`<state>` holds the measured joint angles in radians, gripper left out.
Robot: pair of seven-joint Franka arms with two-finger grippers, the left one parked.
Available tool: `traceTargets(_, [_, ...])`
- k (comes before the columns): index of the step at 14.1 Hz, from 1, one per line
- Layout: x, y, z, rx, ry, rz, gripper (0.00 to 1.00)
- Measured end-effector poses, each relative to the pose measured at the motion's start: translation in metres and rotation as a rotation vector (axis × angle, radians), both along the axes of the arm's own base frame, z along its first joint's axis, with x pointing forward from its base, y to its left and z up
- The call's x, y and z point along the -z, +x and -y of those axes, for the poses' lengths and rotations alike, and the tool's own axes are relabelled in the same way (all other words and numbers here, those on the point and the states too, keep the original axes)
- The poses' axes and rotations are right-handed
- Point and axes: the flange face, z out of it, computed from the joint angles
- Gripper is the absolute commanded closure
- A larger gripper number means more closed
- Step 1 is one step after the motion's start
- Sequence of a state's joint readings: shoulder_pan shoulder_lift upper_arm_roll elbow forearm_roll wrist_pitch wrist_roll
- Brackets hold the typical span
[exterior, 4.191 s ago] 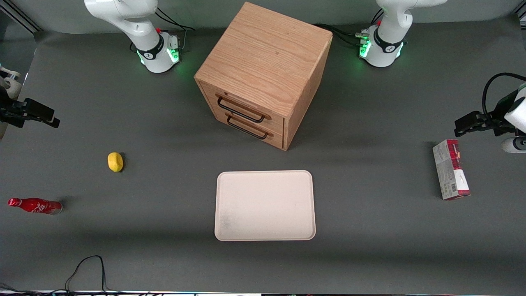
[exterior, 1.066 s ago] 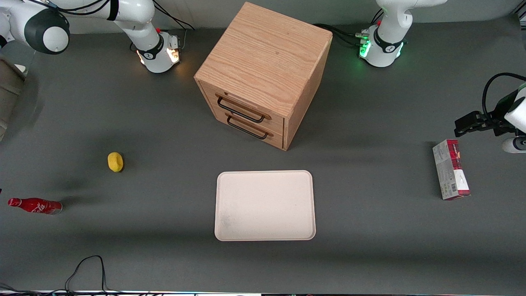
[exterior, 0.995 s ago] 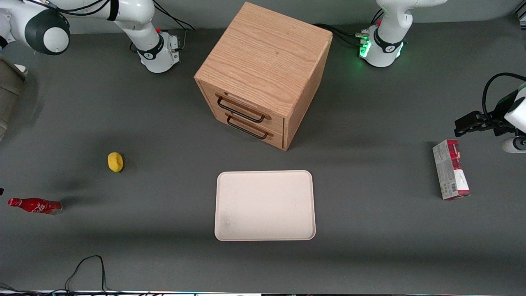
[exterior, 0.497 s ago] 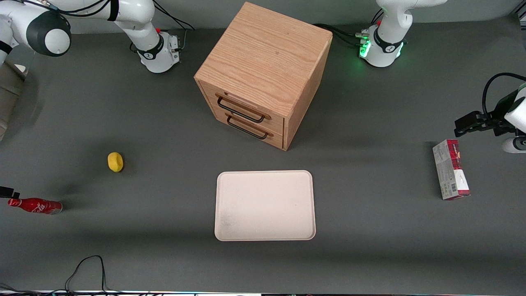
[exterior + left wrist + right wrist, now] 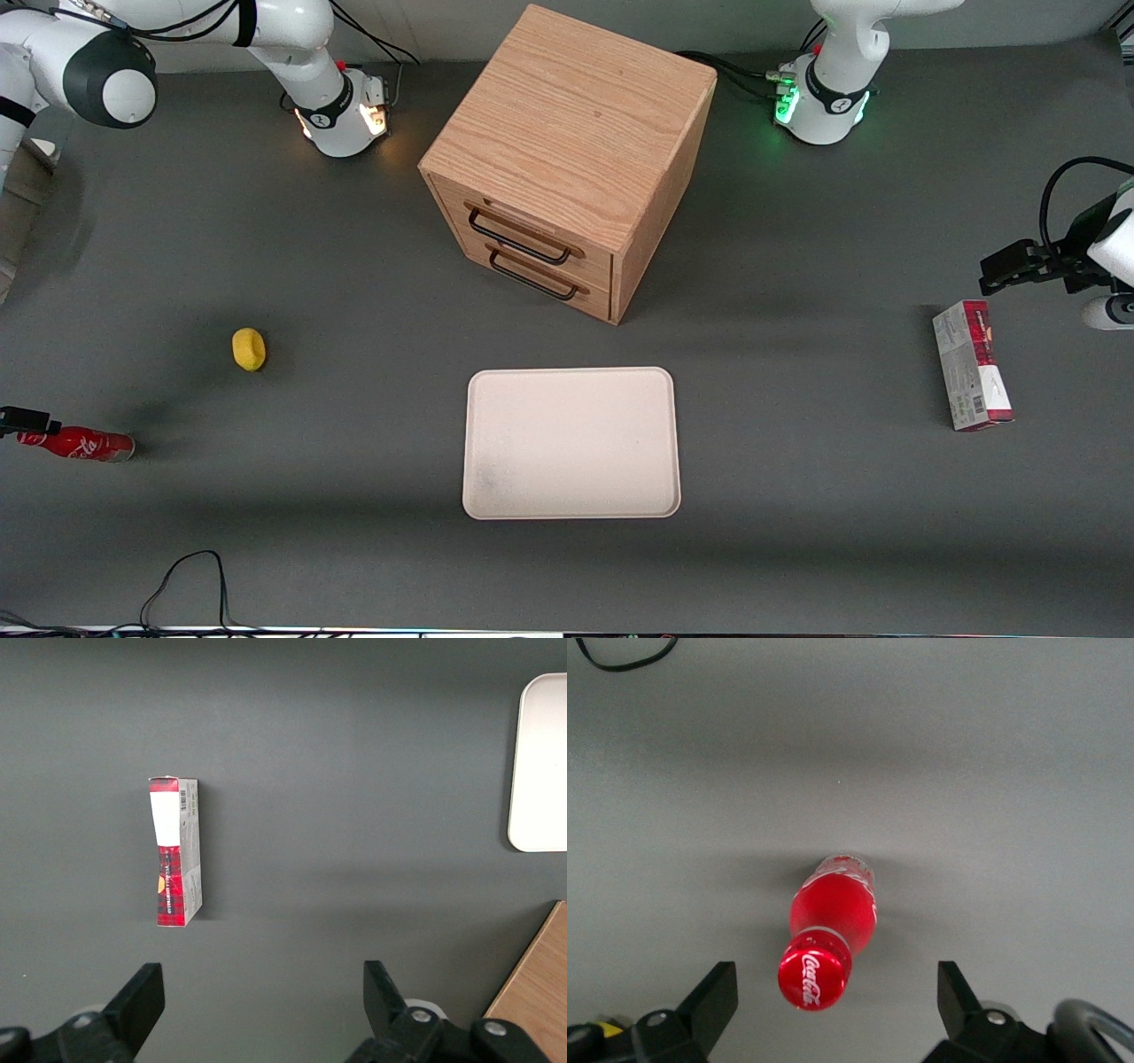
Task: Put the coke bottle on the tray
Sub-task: 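Lower the open right gripper over the bottle's cap end, then close the right gripper on the bottle neck and lift it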
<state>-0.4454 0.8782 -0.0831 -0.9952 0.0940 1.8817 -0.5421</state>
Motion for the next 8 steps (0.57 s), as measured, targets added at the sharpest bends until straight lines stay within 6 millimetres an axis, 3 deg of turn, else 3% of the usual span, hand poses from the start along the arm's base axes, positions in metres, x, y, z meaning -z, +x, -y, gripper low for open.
traceTargets(2, [0.0000, 0.0000, 0.0000, 0.000, 0.000, 0.000, 0.16])
traceTargets(5, [0.0000, 0.0001, 0.0000, 0.000, 0.000, 0.000, 0.55])
traceTargets(8, [0.0000, 0.0001, 0.0000, 0.000, 0.000, 0.000, 0.71])
